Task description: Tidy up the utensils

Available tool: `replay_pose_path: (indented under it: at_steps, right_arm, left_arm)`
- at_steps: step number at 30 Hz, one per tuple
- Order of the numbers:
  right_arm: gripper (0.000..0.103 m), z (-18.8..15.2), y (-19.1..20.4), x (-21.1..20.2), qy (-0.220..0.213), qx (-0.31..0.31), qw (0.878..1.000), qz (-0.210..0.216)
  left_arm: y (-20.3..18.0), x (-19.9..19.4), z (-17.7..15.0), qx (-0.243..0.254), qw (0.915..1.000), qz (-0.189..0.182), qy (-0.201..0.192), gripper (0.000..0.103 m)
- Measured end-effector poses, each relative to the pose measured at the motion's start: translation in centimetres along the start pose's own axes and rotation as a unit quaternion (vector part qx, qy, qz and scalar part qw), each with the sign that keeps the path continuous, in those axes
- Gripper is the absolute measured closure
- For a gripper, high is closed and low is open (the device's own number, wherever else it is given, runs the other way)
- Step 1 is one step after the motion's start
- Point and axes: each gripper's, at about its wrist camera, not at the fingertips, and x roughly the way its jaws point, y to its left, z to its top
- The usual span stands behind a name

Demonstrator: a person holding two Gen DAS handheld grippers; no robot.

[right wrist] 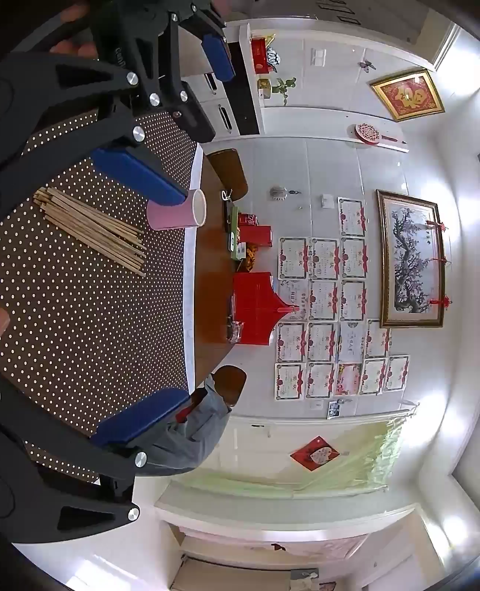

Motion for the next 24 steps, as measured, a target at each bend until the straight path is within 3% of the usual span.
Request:
replay_pose_path:
  at_steps: [24]
  right_arm:
    - [0.006,-0.31,0.01,0.17,0.004,-0.001,1.000,0.000]
  left_arm:
    - [-0.01,-0.04,0.04,-0.003,1.0000,-0.001,0.000,0.009]
